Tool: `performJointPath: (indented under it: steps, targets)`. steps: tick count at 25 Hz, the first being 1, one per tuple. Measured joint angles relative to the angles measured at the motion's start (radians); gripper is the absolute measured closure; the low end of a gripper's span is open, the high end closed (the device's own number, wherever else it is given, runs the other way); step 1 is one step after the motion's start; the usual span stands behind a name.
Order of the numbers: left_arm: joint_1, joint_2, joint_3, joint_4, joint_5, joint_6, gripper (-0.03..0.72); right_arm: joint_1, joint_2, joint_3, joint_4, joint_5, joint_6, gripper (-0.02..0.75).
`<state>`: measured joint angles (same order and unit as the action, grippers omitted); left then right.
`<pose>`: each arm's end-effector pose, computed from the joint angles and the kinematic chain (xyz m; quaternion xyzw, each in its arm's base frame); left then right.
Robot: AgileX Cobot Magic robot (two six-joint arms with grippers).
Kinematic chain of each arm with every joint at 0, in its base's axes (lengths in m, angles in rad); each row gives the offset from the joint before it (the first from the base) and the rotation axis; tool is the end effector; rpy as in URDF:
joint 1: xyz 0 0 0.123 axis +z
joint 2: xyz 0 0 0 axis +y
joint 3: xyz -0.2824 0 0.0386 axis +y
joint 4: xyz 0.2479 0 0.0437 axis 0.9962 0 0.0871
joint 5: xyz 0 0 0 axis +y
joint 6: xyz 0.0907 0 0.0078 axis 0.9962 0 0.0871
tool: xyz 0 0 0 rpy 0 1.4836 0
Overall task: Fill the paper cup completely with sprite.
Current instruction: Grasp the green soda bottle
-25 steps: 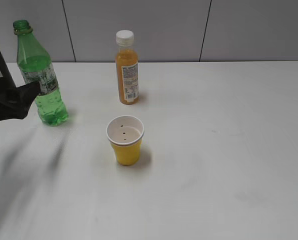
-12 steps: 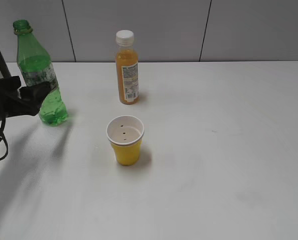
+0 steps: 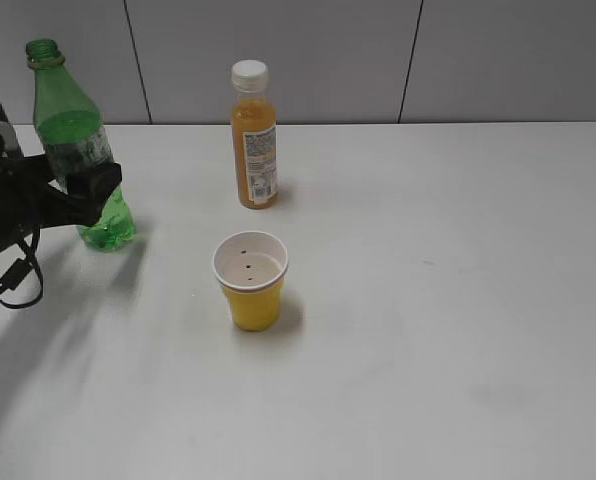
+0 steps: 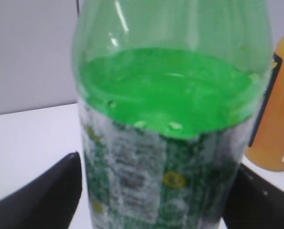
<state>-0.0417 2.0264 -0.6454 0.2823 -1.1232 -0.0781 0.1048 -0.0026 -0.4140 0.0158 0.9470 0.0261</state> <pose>0.3339 -0.0368 0.1079 0.1145 0.7594 -0.0958 0.6333 0.0085 0.0021 0.2620 -0.0328 0.8446 0.0428 0.5327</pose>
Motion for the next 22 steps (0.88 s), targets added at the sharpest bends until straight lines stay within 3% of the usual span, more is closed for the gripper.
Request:
performJointPath:
  steps: [22]
  targets:
    - [0.000,0.119,-0.134,0.029,-0.050,-0.001,0.040,0.000,0.000,0.000,0.000,0.000,0.000,0.144]
